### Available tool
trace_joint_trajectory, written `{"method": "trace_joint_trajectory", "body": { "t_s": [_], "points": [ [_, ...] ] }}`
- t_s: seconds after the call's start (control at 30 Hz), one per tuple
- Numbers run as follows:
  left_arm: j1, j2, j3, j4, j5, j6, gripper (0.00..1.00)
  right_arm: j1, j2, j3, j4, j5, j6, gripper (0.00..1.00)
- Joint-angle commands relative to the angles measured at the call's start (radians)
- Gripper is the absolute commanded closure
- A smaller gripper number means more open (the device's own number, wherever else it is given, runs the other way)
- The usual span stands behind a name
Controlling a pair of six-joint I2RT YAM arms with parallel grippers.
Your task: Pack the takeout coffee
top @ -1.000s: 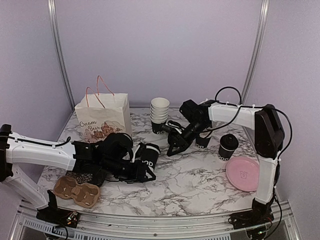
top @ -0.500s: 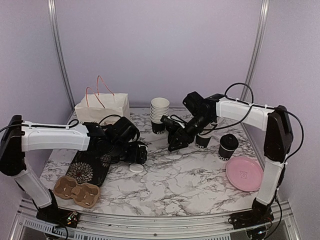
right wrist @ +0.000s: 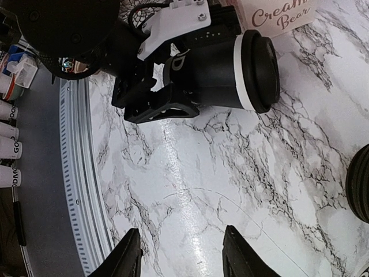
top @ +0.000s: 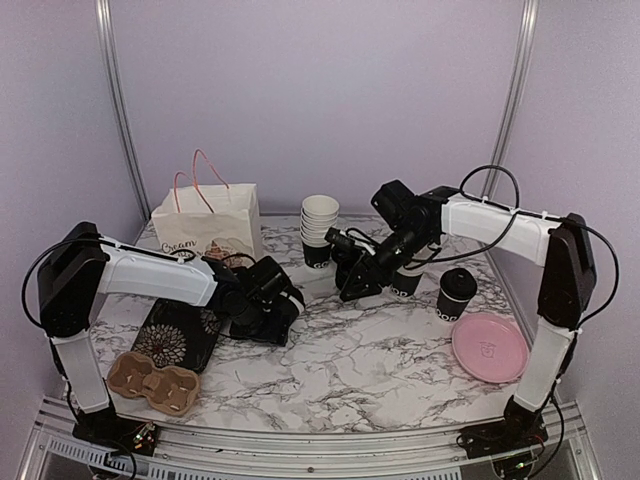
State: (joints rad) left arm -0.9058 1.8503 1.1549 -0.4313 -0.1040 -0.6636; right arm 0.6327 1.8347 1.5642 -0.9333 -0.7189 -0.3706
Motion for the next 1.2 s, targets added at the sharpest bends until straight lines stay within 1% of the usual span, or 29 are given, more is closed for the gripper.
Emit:
{"method": "trace_joint_trajectory", "body": {
  "t_s": [0.0, 0.1, 0.17, 0.27, 0.4, 0.47, 0.5, 0.6, 0.67, 0.87, 0.97, 1.07, 1.17],
  "points": [
    [0.000, -0.005, 0.017, 0.042, 0.058, 0.040, 0.21, 0.006, 0.000, -0.013, 0.014, -0.014, -0.020, 0.54],
    [-0.010, -0.040, -0.010, 0.078, 0.067, 0.072, 0.22, 0.007, 0.006, -0.029, 0.016, -0.012, -0.026, 0.54],
    [-0.015, -0.070, -0.060, 0.137, 0.077, 0.091, 0.23, 0.007, 0.008, -0.038, 0.020, -0.011, -0.031, 0.54],
    [-0.020, -0.106, -0.136, 0.266, 0.099, 0.105, 0.23, 0.007, 0.016, -0.035, 0.024, 0.003, -0.039, 0.54],
    [-0.025, -0.142, -0.252, 0.531, 0.168, 0.135, 0.24, 0.007, 0.025, -0.011, 0.026, 0.007, -0.069, 0.48],
    [-0.025, -0.140, -0.287, 0.608, 0.190, 0.149, 0.25, 0.007, 0.033, -0.008, 0.037, 0.021, -0.077, 0.47],
    [-0.025, -0.131, -0.290, 0.618, 0.194, 0.152, 0.26, 0.007, 0.041, -0.006, 0.037, 0.024, -0.080, 0.47],
    [-0.025, -0.087, -0.253, 0.560, 0.181, 0.140, 0.26, 0.007, 0.060, -0.001, 0.033, 0.032, -0.079, 0.47],
    [-0.025, -0.068, -0.238, 0.540, 0.197, 0.121, 0.25, 0.007, 0.063, -0.003, 0.033, 0.028, -0.076, 0.47],
    [-0.025, -0.042, -0.181, 0.467, 0.142, 0.053, 0.14, 0.007, 0.055, -0.004, 0.033, 0.028, -0.066, 0.46],
    [-0.025, 0.002, -0.125, 0.449, 0.132, 0.058, 0.12, 0.007, 0.060, -0.006, 0.034, 0.033, -0.065, 0.46],
    [-0.025, 0.062, -0.047, 0.386, 0.138, 0.071, 0.14, 0.007, 0.068, -0.008, 0.034, 0.038, -0.062, 0.46],
    [-0.024, 0.091, -0.012, 0.347, 0.152, 0.073, 0.21, 0.006, 0.067, -0.009, 0.033, 0.041, -0.061, 0.46]
  ]
}}
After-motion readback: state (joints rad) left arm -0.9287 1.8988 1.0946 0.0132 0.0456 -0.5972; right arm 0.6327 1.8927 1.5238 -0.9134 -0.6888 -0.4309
